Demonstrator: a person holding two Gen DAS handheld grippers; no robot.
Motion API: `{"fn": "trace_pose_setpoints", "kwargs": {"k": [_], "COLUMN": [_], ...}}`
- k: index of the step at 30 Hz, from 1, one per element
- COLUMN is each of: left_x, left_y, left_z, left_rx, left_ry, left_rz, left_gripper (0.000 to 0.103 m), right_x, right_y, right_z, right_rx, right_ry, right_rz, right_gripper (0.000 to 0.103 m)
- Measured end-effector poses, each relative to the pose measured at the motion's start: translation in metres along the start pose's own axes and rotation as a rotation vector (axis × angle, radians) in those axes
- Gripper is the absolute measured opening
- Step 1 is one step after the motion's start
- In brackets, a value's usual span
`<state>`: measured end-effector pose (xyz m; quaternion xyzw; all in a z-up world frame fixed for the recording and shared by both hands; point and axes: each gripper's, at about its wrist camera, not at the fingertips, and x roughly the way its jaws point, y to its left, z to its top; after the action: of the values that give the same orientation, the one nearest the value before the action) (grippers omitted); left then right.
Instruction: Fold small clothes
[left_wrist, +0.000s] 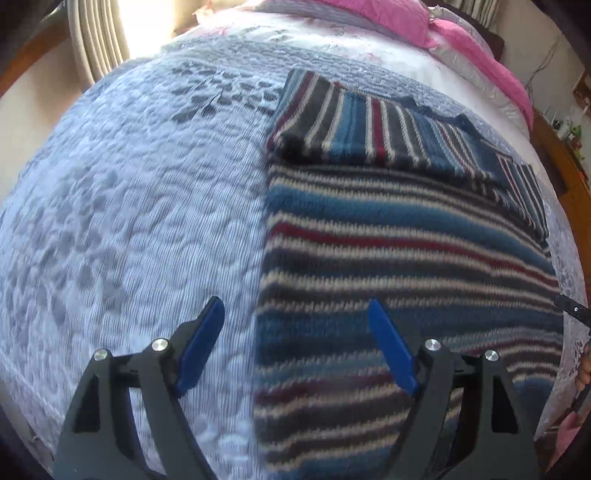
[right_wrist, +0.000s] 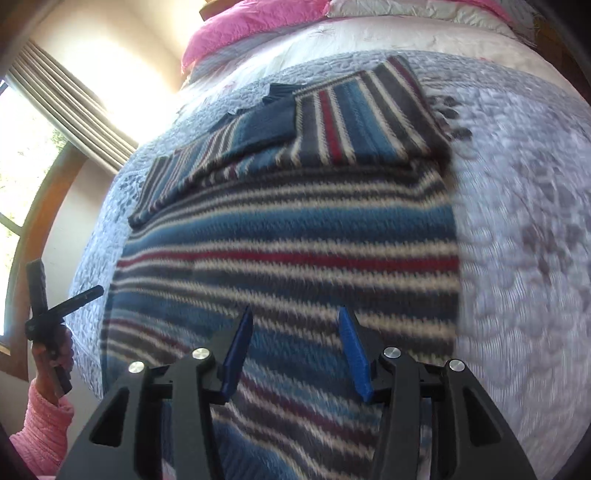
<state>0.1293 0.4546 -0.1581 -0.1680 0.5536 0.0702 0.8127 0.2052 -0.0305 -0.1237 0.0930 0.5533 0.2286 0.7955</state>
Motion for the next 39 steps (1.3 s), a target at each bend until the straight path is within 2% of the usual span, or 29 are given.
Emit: {"fn": "trace_pose_setpoints", "kwargs": {"k": [5,8,16,19,27,32,36,38,39], "left_x": [-0.018,-0.024,-0.026,-0.024,-0.023,-0.024,-0.022,-0.02,-0.019], "left_y": [0.017,0.018,0.004,0.003,-0.002,-0.004,-0.003,-0.002,-0.004], "left_z": [-0.062,-0.087,-0.123,-0.131,-0.144,-0.144,-0.145,-0.145,-0.145], "left_rx": [-0.019,-0.023,-0.002,-0.01,0.002,-0.023,-0.042,-0.061,-0.069], "left_ry": [0.053,0.081,0.136,0.158,0.144,0.153,0.163,0.173,0.176], "left_rz": [0.008,-0.027,-0.097,-0.128,-0.124,-0.17,-0.2,-0.224,-0.231], "left_gripper": [0.08,0.08,0.08,0.08,0.081,0.08,0.073,0.067,0.059], "right_x": [-0.033,-0.044,-0.053,-0.05,-0.04,-0.039,-0.036,-0.034,-0.034], "right_y": [-0.009,-0.012,-0.015,-0.017,-0.012,-0.007,-0.005,-0.004,-0.004], "right_z": [-0.061,-0.089,-0.149,-0.164,-0.177,-0.178,-0.179,-0.179,-0.179], "right_rx": [0.031,0.057,0.106,0.134,0.124,0.118,0.12,0.113,0.119], "right_ry": [-0.016,-0.014,0.027,0.042,0.04,0.031,0.033,0.034,0.032], "right_rz": [-0.06,-0.066,-0.065,-0.03,-0.056,-0.04,0.002,-0.01,-0.01], "right_gripper": [0.054,0.054,0.055,0.055,0.056,0.055,0.051,0.046,0.045]}}
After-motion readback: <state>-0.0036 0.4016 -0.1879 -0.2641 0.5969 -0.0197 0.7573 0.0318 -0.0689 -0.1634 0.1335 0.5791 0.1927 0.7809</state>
